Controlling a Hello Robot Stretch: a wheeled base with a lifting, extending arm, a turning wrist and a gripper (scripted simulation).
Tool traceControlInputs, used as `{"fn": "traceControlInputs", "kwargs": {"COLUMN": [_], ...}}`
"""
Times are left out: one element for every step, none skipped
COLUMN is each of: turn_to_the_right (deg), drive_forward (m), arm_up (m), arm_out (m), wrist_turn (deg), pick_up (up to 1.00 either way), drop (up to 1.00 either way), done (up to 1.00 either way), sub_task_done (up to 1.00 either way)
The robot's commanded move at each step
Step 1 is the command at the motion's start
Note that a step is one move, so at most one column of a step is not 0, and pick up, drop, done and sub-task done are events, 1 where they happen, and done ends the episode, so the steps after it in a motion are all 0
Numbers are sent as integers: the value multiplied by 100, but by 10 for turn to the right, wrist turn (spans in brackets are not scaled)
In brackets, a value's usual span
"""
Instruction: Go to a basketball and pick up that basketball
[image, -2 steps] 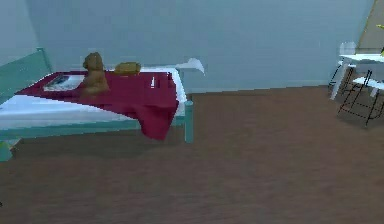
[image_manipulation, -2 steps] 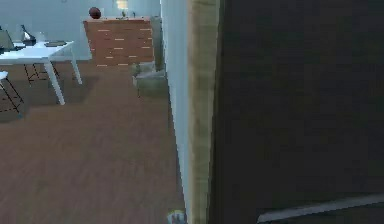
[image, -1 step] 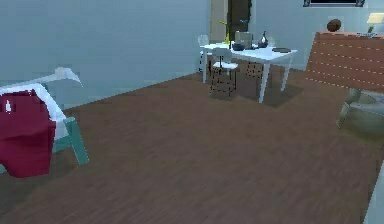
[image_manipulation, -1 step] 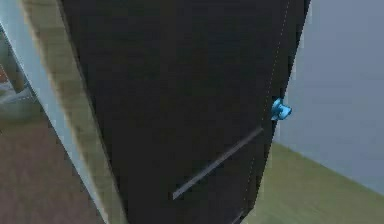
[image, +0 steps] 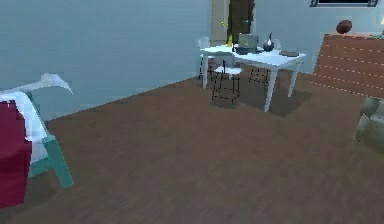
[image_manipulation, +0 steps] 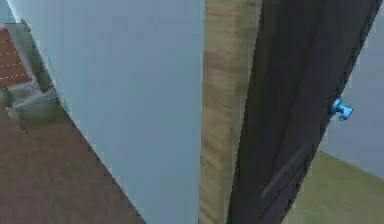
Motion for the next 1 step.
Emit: {"fn": "traceControlInputs", "kwargs": {"turn_to_the_right": [0], "drive_forward": [50], "arm_up": [0], "arm_out": [0], "wrist_turn": [0], "pick_up": [0], "drop": [0], "done": [0], "sub_task_done": [0]}}
